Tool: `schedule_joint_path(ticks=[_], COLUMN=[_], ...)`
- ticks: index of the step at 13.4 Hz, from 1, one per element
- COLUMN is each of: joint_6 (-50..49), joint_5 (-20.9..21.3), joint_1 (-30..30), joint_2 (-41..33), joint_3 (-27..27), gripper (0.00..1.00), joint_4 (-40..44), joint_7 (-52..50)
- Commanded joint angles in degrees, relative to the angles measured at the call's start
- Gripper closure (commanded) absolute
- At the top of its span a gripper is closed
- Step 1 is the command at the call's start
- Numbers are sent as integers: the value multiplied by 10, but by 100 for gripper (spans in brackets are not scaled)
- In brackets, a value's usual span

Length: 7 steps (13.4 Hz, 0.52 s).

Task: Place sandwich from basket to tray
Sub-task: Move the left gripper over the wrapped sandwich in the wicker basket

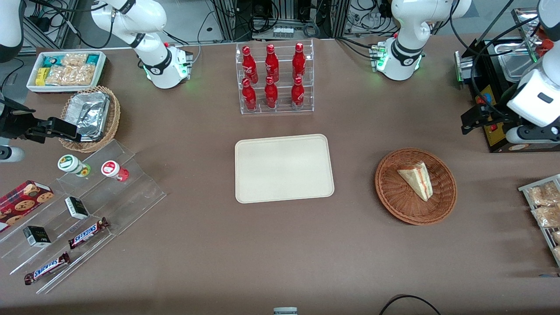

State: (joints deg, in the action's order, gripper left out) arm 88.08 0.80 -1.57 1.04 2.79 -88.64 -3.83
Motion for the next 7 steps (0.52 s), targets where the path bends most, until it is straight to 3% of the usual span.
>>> schedule_joint_path(ticks=[1,7], joint_6=[-24,24], joint_5=[2,25], joint_1=[-3,-3], joint_2=[-3,17], joint_3=[-4,-4], gripper=[0,0], joint_4=[8,-43], joint_7=[7,-26])
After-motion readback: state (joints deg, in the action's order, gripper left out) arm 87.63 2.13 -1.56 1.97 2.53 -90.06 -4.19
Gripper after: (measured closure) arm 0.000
